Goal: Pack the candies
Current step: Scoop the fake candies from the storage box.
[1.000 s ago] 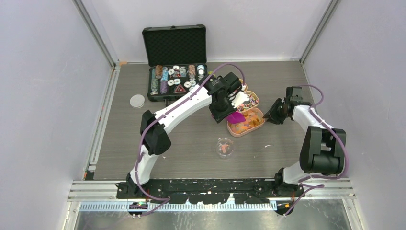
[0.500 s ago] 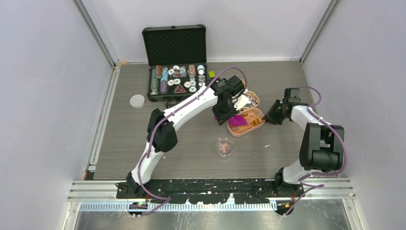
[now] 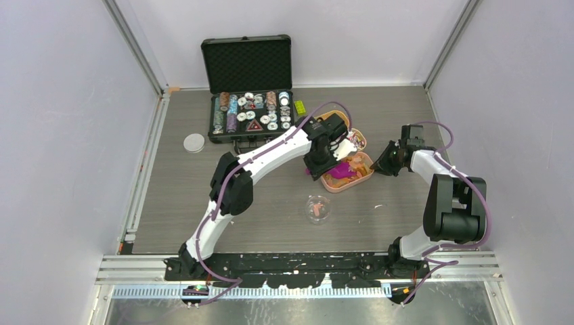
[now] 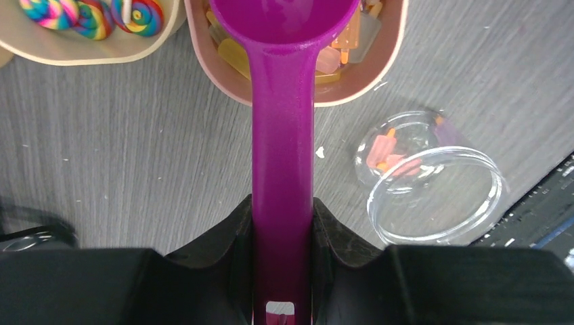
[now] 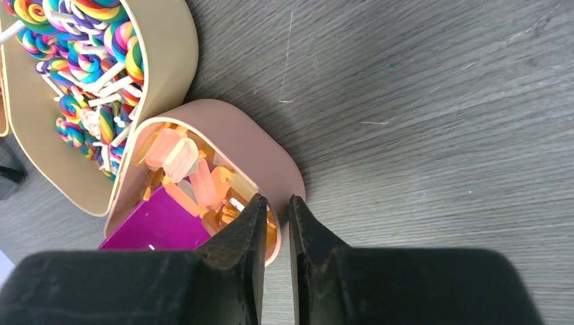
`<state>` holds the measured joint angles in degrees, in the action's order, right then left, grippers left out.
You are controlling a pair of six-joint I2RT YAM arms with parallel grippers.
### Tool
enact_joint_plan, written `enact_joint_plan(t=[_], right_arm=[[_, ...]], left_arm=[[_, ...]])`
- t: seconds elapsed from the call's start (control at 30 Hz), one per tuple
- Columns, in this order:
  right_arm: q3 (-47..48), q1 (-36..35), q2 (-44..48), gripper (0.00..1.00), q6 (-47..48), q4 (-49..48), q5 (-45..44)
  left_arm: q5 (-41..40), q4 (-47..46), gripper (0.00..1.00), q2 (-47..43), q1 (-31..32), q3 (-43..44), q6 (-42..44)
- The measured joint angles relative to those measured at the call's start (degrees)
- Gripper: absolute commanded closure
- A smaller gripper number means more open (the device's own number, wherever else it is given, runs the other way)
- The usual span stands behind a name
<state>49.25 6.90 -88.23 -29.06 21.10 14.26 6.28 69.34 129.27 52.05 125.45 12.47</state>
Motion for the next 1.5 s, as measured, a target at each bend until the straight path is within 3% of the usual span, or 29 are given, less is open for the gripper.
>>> enact_joint_plan(t=[0.17, 0.8, 1.5], right_arm=[[-0.31, 0.0, 0.11, 0.95, 0.11, -0.46, 0.17], [-0.52, -0.04, 0.26, 1.0, 0.26, -0.96, 0.42], [-0.83, -0.52, 1.09, 0.99, 0.2, -0.7, -0.04]], left_arm=[[-0.66, -5.35, 1.0, -0.09, 0.0, -6.67, -0.04], [-2.73, -17.44, 1.0, -4.87, 0.0, -18.88, -0.04], [-0.28, -38.25, 1.0, -17.77, -3.37, -44.15, -1.14]])
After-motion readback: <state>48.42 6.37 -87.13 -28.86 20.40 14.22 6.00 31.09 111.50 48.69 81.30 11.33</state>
